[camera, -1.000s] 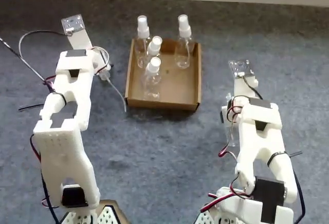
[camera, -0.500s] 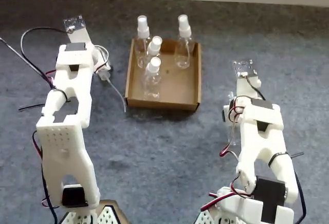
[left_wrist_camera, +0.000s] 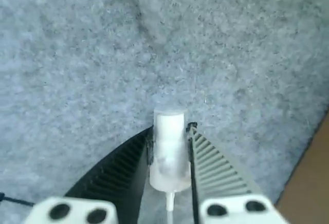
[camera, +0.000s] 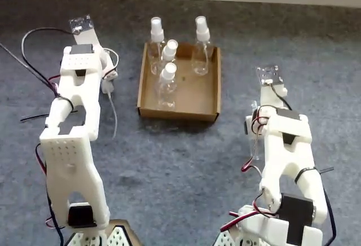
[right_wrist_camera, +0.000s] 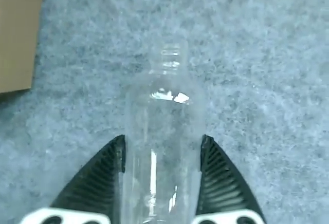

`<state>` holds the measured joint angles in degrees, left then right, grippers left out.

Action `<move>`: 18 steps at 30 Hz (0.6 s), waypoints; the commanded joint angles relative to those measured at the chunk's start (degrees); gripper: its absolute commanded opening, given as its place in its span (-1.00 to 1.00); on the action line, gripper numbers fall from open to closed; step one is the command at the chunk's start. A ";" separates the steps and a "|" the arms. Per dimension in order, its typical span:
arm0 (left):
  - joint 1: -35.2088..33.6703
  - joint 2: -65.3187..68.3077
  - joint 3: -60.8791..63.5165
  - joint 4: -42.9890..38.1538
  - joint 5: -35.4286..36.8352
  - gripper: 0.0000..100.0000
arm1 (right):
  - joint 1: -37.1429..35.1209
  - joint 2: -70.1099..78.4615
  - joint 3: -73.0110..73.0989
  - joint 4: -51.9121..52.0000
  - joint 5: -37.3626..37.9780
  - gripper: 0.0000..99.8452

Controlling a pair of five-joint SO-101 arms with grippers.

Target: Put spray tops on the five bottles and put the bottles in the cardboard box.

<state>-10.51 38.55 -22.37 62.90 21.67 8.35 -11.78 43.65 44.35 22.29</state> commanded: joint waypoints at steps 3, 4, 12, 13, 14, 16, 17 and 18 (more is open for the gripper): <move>-2.07 -4.70 -7.08 8.26 -6.24 -0.99 | 2.15 -0.57 -1.98 6.99 0.18 -0.91; -2.33 -5.32 -8.31 9.93 -7.56 -0.99 | 2.51 -0.40 -3.30 6.99 0.09 -0.86; -3.38 -9.71 -13.14 21.89 -16.44 -0.99 | 4.79 -0.57 -8.84 7.08 0.18 -0.76; -3.30 -9.98 -13.14 22.86 -16.97 -0.99 | 4.70 -0.57 -8.84 7.08 0.18 -0.76; -3.30 -9.98 -13.14 23.74 -17.32 -0.99 | 4.70 -0.57 -8.84 7.60 0.18 -0.76; -3.56 -10.07 -13.05 24.44 -17.93 -0.99 | 4.79 -0.57 -8.84 9.89 0.18 -0.76; -3.65 -10.07 -13.05 24.44 -18.20 -0.99 | 4.70 -0.57 -8.75 10.86 0.18 -0.76; -3.91 -10.07 -13.05 24.35 -18.46 -0.99 | 4.62 -0.57 -8.75 11.82 0.18 -0.74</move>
<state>-13.58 32.66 -33.01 86.29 4.53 12.48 -11.69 37.85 53.67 22.46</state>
